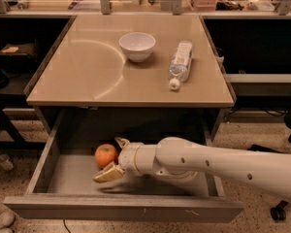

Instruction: Pick orange from top drawer and place on counter

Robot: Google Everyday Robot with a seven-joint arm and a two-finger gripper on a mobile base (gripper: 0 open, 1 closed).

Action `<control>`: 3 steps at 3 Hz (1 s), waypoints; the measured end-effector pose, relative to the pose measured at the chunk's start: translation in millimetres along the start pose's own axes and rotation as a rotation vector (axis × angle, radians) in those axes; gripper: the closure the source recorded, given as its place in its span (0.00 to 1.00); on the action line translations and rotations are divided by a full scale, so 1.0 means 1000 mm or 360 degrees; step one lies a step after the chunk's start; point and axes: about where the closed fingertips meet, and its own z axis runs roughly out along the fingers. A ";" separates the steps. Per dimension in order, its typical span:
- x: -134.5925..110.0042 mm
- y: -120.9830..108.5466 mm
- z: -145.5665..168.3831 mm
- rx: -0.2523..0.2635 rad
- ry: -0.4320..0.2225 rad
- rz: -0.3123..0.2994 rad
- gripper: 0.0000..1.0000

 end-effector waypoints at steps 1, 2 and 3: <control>0.000 0.000 0.000 0.0000 0.0000 0.0000 0.40; 0.000 0.000 0.000 0.0000 0.0000 0.0000 0.64; -0.003 0.002 0.000 -0.0031 -0.0007 -0.0010 0.87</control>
Offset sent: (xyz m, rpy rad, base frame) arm 0.0000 0.0000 0.0000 0.0000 0.0000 0.0000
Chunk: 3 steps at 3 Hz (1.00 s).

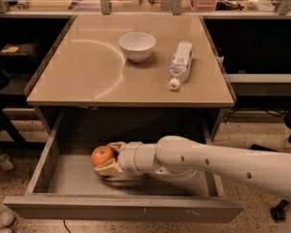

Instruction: Pick orange from top drawer and place on counter

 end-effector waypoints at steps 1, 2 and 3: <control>-0.019 -0.001 -0.017 -0.0017 -0.0001 -0.0014 1.00; -0.048 0.002 -0.047 -0.0025 0.0007 0.0010 1.00; -0.076 0.003 -0.077 0.0010 0.0034 0.0034 1.00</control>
Offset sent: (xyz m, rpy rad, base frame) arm -0.0189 -0.0332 0.1201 -0.0030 0.0288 -0.0023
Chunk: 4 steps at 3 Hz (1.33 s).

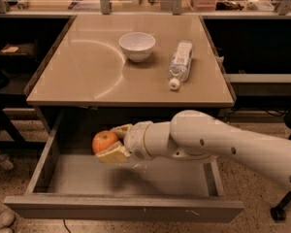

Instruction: Pick orange from top drawer and place on counter

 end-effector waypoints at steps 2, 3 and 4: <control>-0.080 -0.008 -0.049 0.0104 0.0048 -0.0087 1.00; -0.115 -0.026 -0.057 0.0120 0.0052 -0.0146 1.00; -0.137 -0.055 -0.050 0.0098 0.0063 -0.0174 1.00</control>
Offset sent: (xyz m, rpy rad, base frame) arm 0.0201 -0.0083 0.1477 -0.0851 -0.1105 -0.0418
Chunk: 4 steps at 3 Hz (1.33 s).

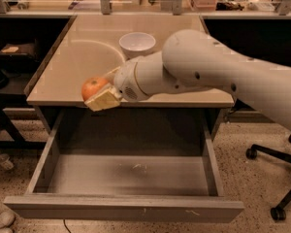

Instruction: Pick orange from top drawer and place on counter

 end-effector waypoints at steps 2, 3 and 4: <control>-0.009 -0.065 0.033 -0.0076 0.0051 0.0005 1.00; -0.007 -0.088 0.054 -0.0122 0.0077 0.0025 1.00; -0.003 -0.101 0.094 -0.0233 0.0116 0.0058 1.00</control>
Offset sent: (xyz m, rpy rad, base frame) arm 0.1205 0.0066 -0.0085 -0.0400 0.0743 0.0463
